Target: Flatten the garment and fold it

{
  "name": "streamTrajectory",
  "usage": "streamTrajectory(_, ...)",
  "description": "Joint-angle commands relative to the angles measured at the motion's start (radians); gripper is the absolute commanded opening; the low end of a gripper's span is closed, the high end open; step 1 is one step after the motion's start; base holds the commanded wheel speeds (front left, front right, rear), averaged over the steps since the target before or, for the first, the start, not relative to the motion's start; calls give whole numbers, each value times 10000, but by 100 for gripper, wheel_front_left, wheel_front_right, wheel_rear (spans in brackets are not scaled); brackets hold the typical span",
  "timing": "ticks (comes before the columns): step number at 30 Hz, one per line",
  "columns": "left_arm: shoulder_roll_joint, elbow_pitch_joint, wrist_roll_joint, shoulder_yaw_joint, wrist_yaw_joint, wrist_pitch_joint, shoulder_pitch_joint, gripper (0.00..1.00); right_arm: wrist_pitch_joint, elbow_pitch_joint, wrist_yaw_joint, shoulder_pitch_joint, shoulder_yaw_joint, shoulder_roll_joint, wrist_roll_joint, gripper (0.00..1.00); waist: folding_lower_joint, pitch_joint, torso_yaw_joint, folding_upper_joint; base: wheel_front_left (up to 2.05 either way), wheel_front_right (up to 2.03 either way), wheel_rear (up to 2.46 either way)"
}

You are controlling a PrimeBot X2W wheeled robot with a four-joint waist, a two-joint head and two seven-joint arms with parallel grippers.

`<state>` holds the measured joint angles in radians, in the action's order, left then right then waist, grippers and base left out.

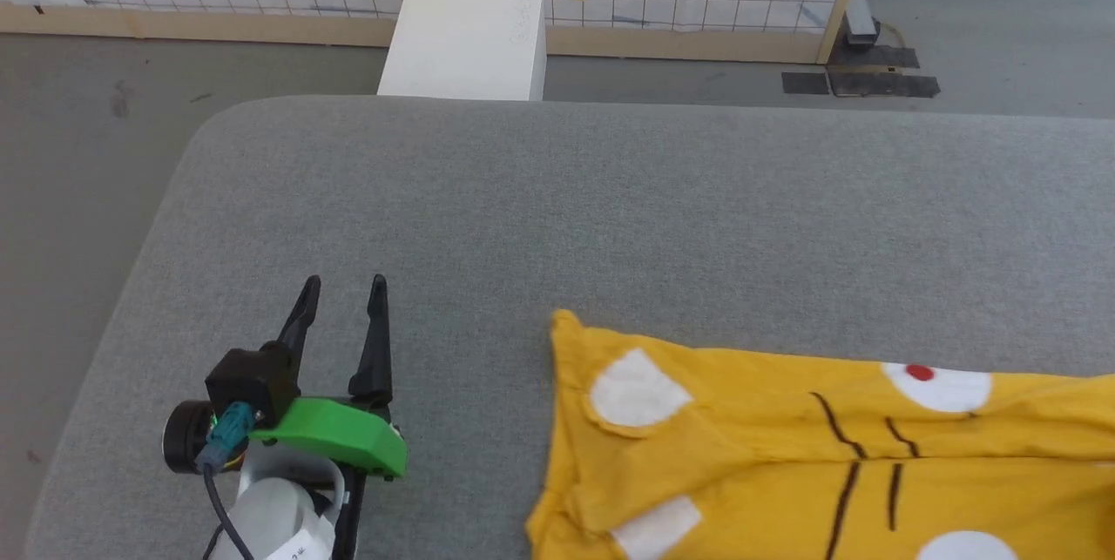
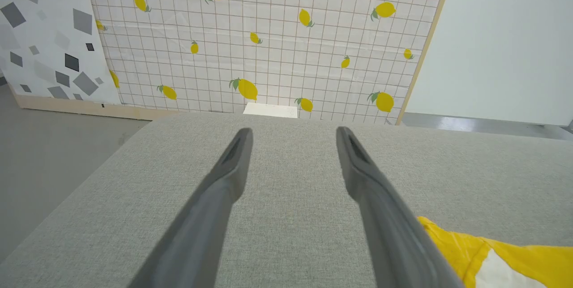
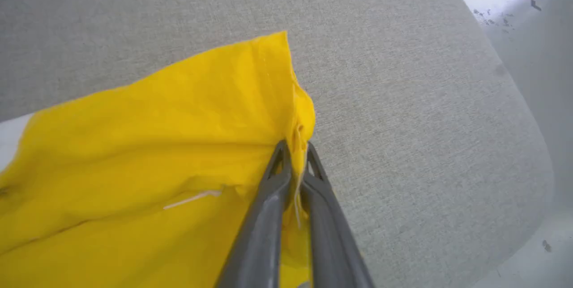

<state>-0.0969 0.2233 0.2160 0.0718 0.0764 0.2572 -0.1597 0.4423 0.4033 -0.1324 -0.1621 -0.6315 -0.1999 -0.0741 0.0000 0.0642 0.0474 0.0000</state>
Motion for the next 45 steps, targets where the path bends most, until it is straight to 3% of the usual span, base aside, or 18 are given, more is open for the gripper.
streamTrajectory(1,59,41,-99,-48,56,45,-167,100,-293,-9,17,55,-219,-33,-323,0,0,24,15,0,0,0,0)
streamTrajectory(8,138,68,-180,-164,140,45,-157,100,-285,183,17,56,-702,26,-721,0,0,4,13,0,0,0,0)
streamTrajectory(13,170,44,-250,-249,183,45,-112,100,312,-910,17,500,565,26,1,0,0,-86,25,0,0,0,0)
streamTrajectory(22,210,-67,-372,-357,244,45,-18,100,3934,-6856,17,1972,3813,533,1649,0,0,-184,65,0,0,0,0)
streamTrajectory(26,236,-66,-389,-355,271,45,-46,100,5011,-8577,17,1915,5670,445,1892,0,0,-163,166,0,0,0,0)
streamTrajectory(28,248,-62,-394,-347,287,45,-58,100,5165,-8867,17,1636,6596,373,1926,0,0,-141,224,0,0,0,0)
streamTrajectory(32,282,-38,-380,-339,308,45,-127,100,5009,-8286,17,865,8188,437,1939,0,0,-36,388,0,0,0,0)
streamTrajectory(37,336,-63,-348,-275,337,45,-266,100,4330,-6550,17,-137,9795,746,2079,0,0,191,649,0,0,0,0)
streamTrajectory(45,403,-83,-293,-228,366,45,-432,100,3389,-3521,17,-1104,10876,1287,2321,0,0,627,867,0,0,0,0)
